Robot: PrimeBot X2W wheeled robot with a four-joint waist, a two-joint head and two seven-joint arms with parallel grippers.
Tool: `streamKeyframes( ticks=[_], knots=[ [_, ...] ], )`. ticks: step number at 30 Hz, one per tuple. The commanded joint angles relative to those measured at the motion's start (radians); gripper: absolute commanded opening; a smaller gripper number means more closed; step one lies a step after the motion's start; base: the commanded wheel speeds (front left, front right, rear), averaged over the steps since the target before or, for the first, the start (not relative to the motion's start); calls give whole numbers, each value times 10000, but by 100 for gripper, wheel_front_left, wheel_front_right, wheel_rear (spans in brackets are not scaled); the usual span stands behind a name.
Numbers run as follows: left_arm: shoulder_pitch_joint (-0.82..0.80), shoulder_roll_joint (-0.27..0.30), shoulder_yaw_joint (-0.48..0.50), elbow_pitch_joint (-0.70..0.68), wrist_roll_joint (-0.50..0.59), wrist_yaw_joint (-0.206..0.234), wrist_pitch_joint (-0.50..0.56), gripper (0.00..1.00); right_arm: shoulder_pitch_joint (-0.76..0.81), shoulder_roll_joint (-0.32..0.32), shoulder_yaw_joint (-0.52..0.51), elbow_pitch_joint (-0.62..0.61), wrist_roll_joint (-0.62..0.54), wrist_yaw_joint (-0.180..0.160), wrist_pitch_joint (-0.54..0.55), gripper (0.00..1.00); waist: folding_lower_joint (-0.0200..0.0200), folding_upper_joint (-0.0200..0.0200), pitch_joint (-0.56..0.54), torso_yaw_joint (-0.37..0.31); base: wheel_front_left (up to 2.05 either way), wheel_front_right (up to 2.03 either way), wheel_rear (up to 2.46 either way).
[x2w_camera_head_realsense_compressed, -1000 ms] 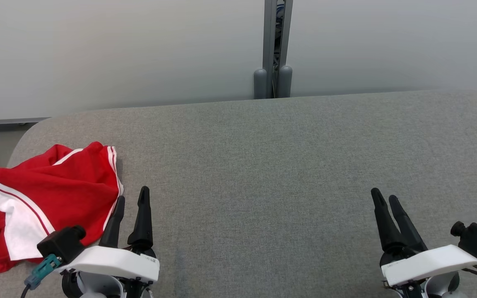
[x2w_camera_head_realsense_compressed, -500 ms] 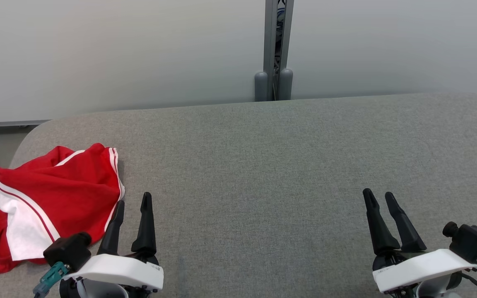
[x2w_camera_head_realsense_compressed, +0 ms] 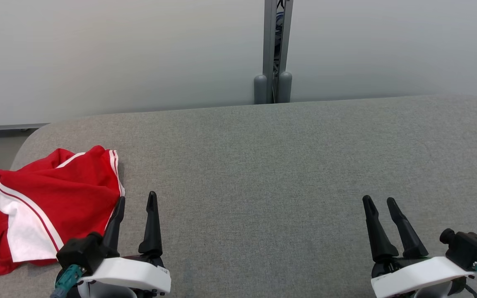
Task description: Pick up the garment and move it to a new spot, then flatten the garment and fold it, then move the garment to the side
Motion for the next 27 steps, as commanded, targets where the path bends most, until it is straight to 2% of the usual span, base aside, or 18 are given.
streamKeyframes(
  ticks=[1,10,27],
  knots=[
    [4,52,-14,-141,322,131,-92,100,-31,-85,78,-46,-242,17,-129,100,0,0,-6,-1,0,0,0],
    [190,61,-179,-214,1168,568,-279,100,87,-99,115,-119,-1605,18,-343,100,0,0,-67,11,0,0,0],
    [343,71,-359,-282,2736,704,-599,100,196,-125,-41,-309,-3117,18,-737,100,0,0,-170,210,0,0,0]
  ],
)
